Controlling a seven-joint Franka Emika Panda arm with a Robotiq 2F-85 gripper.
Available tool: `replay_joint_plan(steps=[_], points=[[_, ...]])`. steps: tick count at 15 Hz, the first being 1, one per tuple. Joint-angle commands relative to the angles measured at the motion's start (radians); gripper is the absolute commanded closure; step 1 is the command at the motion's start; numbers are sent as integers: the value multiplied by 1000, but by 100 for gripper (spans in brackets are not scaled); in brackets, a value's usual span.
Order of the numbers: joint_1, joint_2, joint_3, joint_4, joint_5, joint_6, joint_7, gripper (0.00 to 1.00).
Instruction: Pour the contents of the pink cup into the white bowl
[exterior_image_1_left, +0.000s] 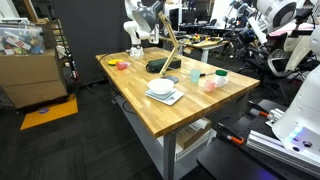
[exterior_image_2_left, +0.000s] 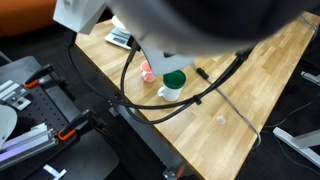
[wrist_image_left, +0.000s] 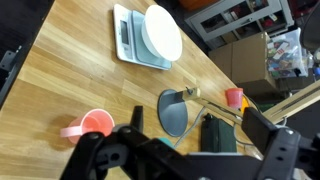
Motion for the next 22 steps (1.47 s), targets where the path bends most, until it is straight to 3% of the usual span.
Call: replay_joint_plan(steps=[1,5,6,17,22], points=[[-52,117,-1,53,120,-117,36,0],[-86,204,1,74,212,-150,80,0],[-73,170,5,50,179,-106,49,0],[-83,221,4,76,212,-129,75,0],[-120,327,4,94,300,-240,122,0]])
